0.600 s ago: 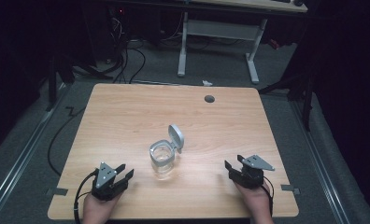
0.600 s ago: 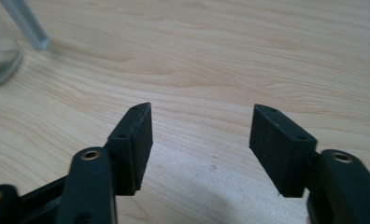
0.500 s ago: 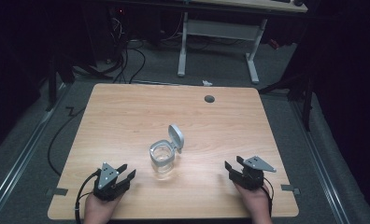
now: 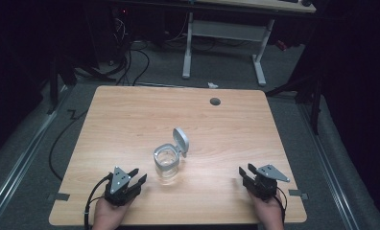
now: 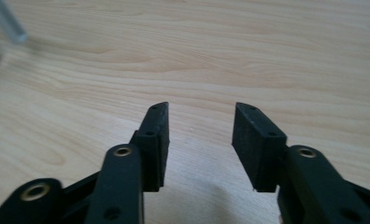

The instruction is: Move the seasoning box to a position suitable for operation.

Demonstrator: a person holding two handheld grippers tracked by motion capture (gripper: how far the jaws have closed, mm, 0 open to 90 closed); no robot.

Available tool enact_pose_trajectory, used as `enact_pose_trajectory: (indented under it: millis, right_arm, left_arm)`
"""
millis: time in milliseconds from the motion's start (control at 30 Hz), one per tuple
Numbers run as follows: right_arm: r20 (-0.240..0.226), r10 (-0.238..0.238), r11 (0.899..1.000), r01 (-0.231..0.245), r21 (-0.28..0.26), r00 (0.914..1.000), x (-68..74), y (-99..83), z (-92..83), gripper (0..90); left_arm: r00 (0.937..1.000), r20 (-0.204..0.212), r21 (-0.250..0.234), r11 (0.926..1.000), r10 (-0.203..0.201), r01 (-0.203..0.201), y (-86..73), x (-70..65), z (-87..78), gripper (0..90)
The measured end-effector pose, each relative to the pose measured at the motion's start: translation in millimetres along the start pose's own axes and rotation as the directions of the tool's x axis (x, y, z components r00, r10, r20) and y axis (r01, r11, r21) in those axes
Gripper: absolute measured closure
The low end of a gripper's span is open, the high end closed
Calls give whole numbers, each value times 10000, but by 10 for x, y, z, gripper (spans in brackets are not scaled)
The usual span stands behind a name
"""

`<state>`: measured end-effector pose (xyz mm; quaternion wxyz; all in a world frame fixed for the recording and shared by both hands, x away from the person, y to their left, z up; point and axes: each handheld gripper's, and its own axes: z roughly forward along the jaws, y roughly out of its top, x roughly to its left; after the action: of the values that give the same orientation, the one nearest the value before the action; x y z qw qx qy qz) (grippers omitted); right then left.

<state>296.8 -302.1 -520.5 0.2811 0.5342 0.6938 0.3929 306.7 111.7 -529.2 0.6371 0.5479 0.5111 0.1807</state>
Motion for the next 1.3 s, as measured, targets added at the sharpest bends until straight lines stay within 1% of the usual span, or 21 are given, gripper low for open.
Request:
enact_pose_trajectory:
  millis: [33, 67, 100, 300, 333, 467, 500, 533, 567, 600, 633, 733, 767, 800, 833, 867, 967, 1033, 1167, 1200, 1300]
  right_arm:
    - [0, 0, 10000, 0, 0, 10000, 0, 0, 0, 588]
    - [-303, 448, 9990, -447, 49, 9985, -7, 5, 12, 615]
    - [-390, 425, 9991, -424, 26, 9983, 0, 6, 18, 616]
    - [-449, 95, 10000, -95, 16, 9989, 78, 16, 45, 616]
    - [-414, 9, 10000, -9, -10, 9991, 87, 19, 47, 616]
    - [-624, -34, 10000, 39, 80, 9980, 116, 26, 51, 622]
    - [-780, -56, 9997, 75, 242, 9969, 120, 27, 60, 650]
    - [-888, -111, 9995, 137, 288, 9960, 122, 27, 68, 668]
    - [-888, -111, 9995, 137, 288, 9960, 122, 27, 68, 668]
    - [-1070, -140, 9993, 178, 343, 9942, 139, 28, 75, 695]
    - [-1118, -258, 9990, 296, 325, 9934, 143, 26, 82, 702]
    - [-1185, -345, 9985, 394, 392, 9924, 152, 20, 87, 703]
    - [-1313, -301, 9984, 361, 435, 9909, 161, 10, 91, 702]
    - [-1425, -325, 9982, 392, 447, 9893, 162, 6, 91, 702]
    - [-1425, -325, 9982, 392, 447, 9893, 162, 6, 91, 702]
    - [-1517, -474, 9977, 540, 401, 9873, 167, 2, 88, 697]
    - [-1560, -614, 9972, 673, 327, 9858, 181, 3, 78, 680]
    - [-1596, -630, 9973, 682, 276, 9852, 185, 3, 74, 666]
    - [-1713, -769, 9965, 815, 198, 9822, 197, 8, 65, 635]
    - [-1702, -782, 9964, 828, 203, 9823, 198, 9, 63, 635]
    - [-1711, -743, 9968, 785, 179, 9824, 196, 10, 62, 631]
  left_arm:
    - [10000, 0, 0, 10000, 0, 0, 0, 0, 0, 659]
    - [9999, 4, -103, 9999, -103, 103, 9, -2, -2, 677]
    - [9999, -21, -132, 9998, -115, 115, 16, -5, -9, 693]
    - [9992, 93, 170, 9991, -383, 381, -5, -15, -15, 784]
    - [9982, 209, 267, 9981, -554, 549, -14, -38, -9, 796]
    - [9984, 314, 443, 9980, -461, 447, -48, -88, 14, 851]
    - [9986, 407, 560, 9980, -326, 303, -80, -141, 48, 870]
    - [9986, 447, 604, 9979, -273, 246, -93, -164, 66, 885]
    - [9986, 447, 604, 9979, -273, 246, -93, -164, 66, 900]
    - [9987, 471, 651, 9978, -187, 156, -120, -212, 115, 900]
    - [9988, 463, 678, 9976, -150, 119, -131, -235, 142, 900]
    - [9989, 457, 683, 9977, -81, 50, -144, -263, 189, 900]
    - [9993, 363, 648, 9979, 23, -47, -155, -290, 227, 900]
    - [9994, 353, 638, 9979, 30, -53, -154, -300, 239, 900]
    - [9994, 353, 638, 9979, 30, -53, -154, -300, 239, 900]
    - [9995, 326, 593, 9982, 33, -52, -150, -315, 257, 900]
    - [9994, 327, 600, 9981, 112, -132, -141, -325, 270, 900]
    - [9990, 440, 593, 9982, -5, -21, -115, -353, 280, 900]
    - [9987, 509, 639, 9979, 13, -45, -110, -384, 288, 900]
    - [9982, 595, 725, 9973, 89, -132, -126, -413, 294, 900]
    - [9972, 739, 812, 9966, 86, -146, -145, -478, 318, 900]
